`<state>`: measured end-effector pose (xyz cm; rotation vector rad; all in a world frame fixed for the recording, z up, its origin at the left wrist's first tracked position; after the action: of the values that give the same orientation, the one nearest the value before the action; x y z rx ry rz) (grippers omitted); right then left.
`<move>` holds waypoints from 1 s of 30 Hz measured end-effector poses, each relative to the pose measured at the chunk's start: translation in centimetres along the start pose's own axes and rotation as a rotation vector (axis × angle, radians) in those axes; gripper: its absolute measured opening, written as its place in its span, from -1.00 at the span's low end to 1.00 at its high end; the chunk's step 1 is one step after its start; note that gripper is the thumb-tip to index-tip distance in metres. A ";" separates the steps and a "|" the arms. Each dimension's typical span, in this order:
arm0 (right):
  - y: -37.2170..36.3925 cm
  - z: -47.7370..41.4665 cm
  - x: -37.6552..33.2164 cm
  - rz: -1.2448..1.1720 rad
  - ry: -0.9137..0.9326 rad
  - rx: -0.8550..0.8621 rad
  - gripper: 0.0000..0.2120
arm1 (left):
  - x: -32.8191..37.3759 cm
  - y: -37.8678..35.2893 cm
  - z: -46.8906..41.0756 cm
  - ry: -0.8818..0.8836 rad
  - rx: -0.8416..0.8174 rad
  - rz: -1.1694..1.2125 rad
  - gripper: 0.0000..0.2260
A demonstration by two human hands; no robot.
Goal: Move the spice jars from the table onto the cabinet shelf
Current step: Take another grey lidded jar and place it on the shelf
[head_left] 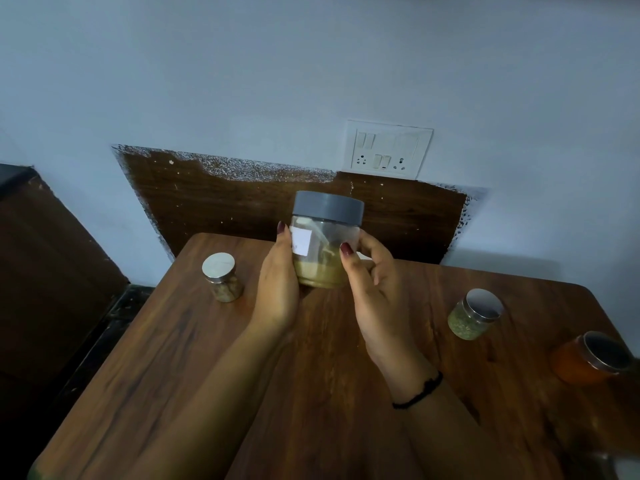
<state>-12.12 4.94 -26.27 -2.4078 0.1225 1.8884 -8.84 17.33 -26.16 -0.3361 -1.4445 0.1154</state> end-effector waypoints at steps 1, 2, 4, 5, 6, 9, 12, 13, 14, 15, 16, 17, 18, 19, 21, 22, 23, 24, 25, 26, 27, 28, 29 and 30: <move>-0.1 0.0 0.0 -0.008 -0.010 -0.013 -0.54 | -0.1 0.0 -0.1 -0.018 0.004 -0.047 -0.51; -0.1 -0.1 -0.1 -0.017 -0.009 -0.019 -0.56 | -0.1 -0.1 -0.2 -0.043 0.002 -0.076 -0.54; -0.1 0.0 -0.3 -0.046 0.009 -0.012 -0.56 | -0.3 -0.1 -0.2 -0.092 0.002 -0.103 -0.58; -0.1 0.0 -0.4 -0.060 0.013 -0.005 -0.53 | -0.4 0.0 -0.3 -0.092 -0.009 -0.106 -0.55; -0.1 0.0 -0.4 -0.072 0.013 0.002 -0.48 | -0.4 -0.1 -0.3 -0.097 -0.023 -0.109 -0.51; 0.0 -0.1 -0.5 -0.088 0.026 0.021 -0.42 | -0.4 -0.1 -0.4 -0.106 -0.031 -0.133 -0.50; 0.4 -0.4 -1.0 -0.133 0.046 0.000 -0.47 | -0.1 0.0 -0.4 -0.097 0.001 -0.089 -0.61; 0.5 -0.4 -1.0 -0.155 0.048 0.002 -0.45 | 0.1 0.0 -0.4 -0.104 0.001 -0.064 -0.64; 0.7 -0.4 -1.1 -0.172 0.048 0.012 -0.42 | 0.3 0.0 -0.3 -0.110 -0.008 -0.051 -0.65; 0.9 -0.4 -1.2 -0.181 0.051 0.022 -0.40 | 0.5 0.1 -0.3 -0.118 -0.009 -0.039 -0.66; 1.0 -0.3 -1.3 -0.188 0.057 0.030 -0.40 | 0.7 0.1 -0.2 -0.124 -0.005 -0.038 -0.67; 1.0 -0.2 -1.4 -0.195 0.066 0.031 -0.41 | 0.9 0.0 -0.1 -0.127 -0.003 -0.059 -0.66; 1.0 -0.2 -1.5 -0.201 0.076 0.025 -0.43 | 1.2 -0.2 0.0 -0.128 -0.025 -0.093 -0.61; 0.9 -0.1 -1.7 -0.202 0.086 0.018 -0.43 | 1.4 -0.4 0.1 -0.127 -0.061 -0.112 -0.55; 0.7 0.0 -2.0 -0.202 0.092 0.005 -0.36 | 1.7 -0.8 0.2 -0.111 -0.105 -0.074 -0.52; 0.6 0.0 -2.1 -0.208 0.089 -0.002 -0.35 | 2.0 -0.9 0.3 -0.114 -0.127 -0.068 -0.51; 0.7 -0.1 -2.2 -0.216 0.088 -0.003 -0.38 | 2.3 -1.1 0.4 -0.123 -0.147 -0.072 -0.52; 0.7 -0.2 -2.3 -0.225 0.088 -0.005 -0.41 | 2.4 -1.2 0.5 -0.138 -0.153 -0.084 -0.53; 0.8 -0.2 -2.4 -0.228 0.090 -0.010 -0.42 | 2.6 -1.4 0.5 -0.151 -0.157 -0.099 -0.57; 0.9 -0.3 -2.6 -0.225 0.093 -0.017 -0.41 | 2.9 -1.6 0.7 -0.162 -0.157 -0.120 -0.62; 1.0 -0.3 -2.8 -0.218 0.104 -0.027 -0.40 | 3.1 -1.7 0.8 -0.177 -0.153 -0.150 -0.64; 1.1 -0.4 -3.0 -0.211 0.121 -0.039 -0.40 | 3.3 -1.8 0.8 -0.198 -0.153 -0.186 -0.66; 1.1 -0.4 -3.4 -0.200 0.137 -0.054 -0.39 | 3.3 -1.8 0.8 -0.221 -0.147 -0.215 -0.67; 1.1 -0.5 -3.8 -0.192 0.146 -0.071 -0.35 | 3.6 -2.1 1.0 -0.248 -0.147 -0.243 -0.68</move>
<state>-12.67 3.83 -22.53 -2.4992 -0.1632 1.6631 -9.64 16.45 -22.05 -0.2704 -1.7326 -0.1518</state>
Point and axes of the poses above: each hand's wrist, its own z-axis away from the middle knuckle, its own y-axis out of the back of the hand, x = y × z, the point moved 3 cm from there along -z, towards the middle knuckle, and after that the axes turned 8 degrees about -x, right-handed, at the moved point
